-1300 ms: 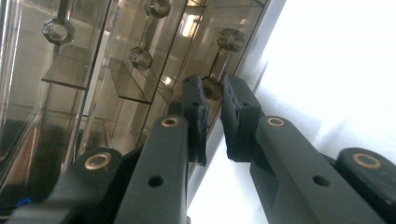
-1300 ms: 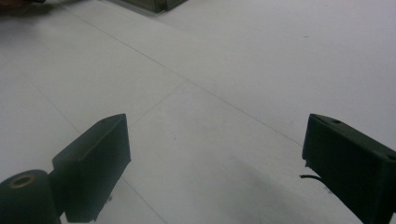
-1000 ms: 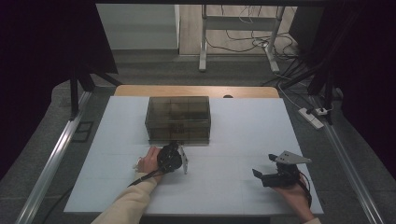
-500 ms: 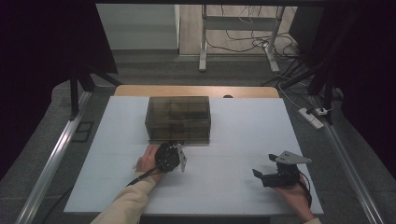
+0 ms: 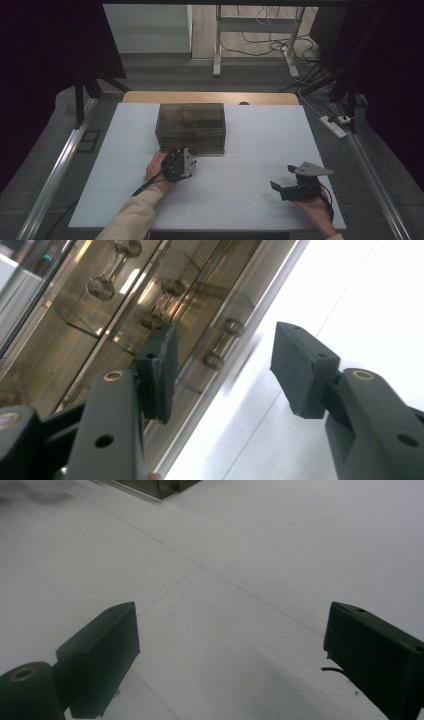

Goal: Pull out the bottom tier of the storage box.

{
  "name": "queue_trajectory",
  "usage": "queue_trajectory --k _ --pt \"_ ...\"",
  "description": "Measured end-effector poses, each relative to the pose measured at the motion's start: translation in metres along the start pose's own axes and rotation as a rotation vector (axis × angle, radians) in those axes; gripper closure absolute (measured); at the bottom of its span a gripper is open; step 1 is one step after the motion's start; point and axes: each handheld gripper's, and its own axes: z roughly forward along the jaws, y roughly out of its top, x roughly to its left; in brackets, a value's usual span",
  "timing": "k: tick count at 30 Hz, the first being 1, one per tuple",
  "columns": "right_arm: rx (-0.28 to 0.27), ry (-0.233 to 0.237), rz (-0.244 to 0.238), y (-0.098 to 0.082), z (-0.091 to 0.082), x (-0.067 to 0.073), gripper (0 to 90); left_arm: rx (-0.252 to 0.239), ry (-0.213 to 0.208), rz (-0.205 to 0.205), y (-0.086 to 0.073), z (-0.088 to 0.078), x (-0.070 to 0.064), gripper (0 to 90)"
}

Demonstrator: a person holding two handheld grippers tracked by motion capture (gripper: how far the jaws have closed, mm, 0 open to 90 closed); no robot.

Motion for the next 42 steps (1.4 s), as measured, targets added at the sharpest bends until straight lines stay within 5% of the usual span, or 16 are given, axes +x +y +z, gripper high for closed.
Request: queue_trajectory --k 10,24,42 --pt "-0.003 -0.002 0.0 0.0 0.0 0.0 7.4 -0.057 -0.111 -0.073 -0.001 -0.007 0.017 40.1" --pt "-0.014 0.012 -0.004 0.0 -0.001 -0.001 7.4 -0.082 -0.184 -0.125 -0.002 -0.008 0.033 37.4" --pt "-0.013 0.015 -0.005 0.0 0.0 -0.002 7.4 -0.073 -0.249 -0.136 0.0 -0.004 0.044 35.4"
